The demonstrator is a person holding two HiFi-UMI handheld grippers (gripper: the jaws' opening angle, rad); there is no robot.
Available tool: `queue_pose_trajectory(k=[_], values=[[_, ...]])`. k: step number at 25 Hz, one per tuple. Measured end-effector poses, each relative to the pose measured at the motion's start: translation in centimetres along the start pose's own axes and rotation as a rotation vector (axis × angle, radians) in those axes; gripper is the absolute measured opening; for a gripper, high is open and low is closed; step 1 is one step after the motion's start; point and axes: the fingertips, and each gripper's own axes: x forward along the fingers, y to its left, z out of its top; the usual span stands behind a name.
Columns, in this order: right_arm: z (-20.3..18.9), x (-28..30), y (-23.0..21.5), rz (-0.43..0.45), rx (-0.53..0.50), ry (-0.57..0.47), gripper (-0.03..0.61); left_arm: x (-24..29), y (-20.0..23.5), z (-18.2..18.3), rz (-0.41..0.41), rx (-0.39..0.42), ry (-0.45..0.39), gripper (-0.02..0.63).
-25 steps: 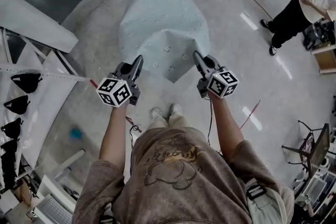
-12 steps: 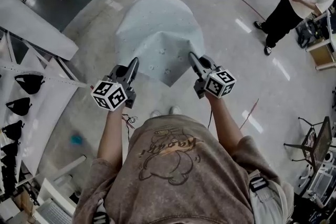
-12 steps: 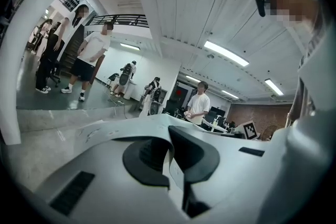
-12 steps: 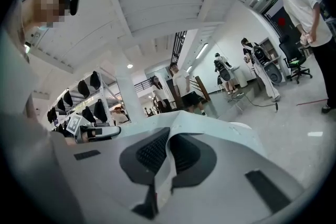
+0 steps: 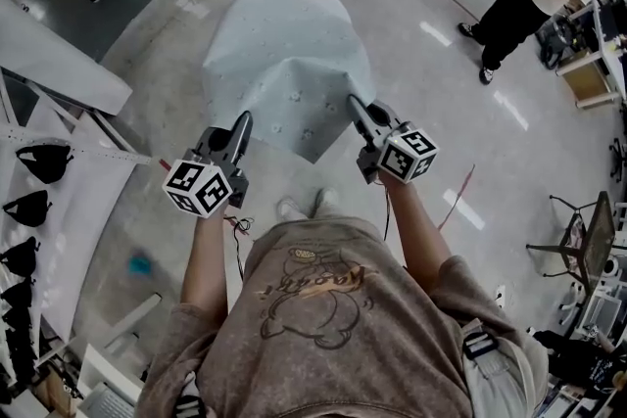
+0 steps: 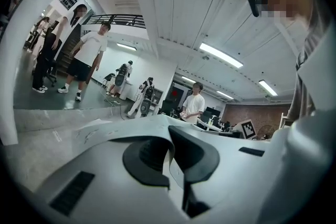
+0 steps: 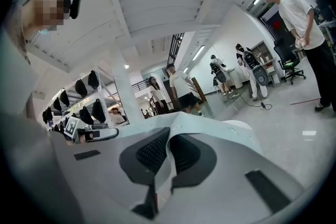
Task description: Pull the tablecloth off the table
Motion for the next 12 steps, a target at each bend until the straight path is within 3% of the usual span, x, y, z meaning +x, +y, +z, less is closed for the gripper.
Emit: queue_pose_trajectory(k=[12], values=[[-0.5, -3.0, 0.7, 0.036, -0.015, 0.001, 0.006, -1.4, -3.1, -1.3, 0.028, 0.004, -0.016, 0.02]])
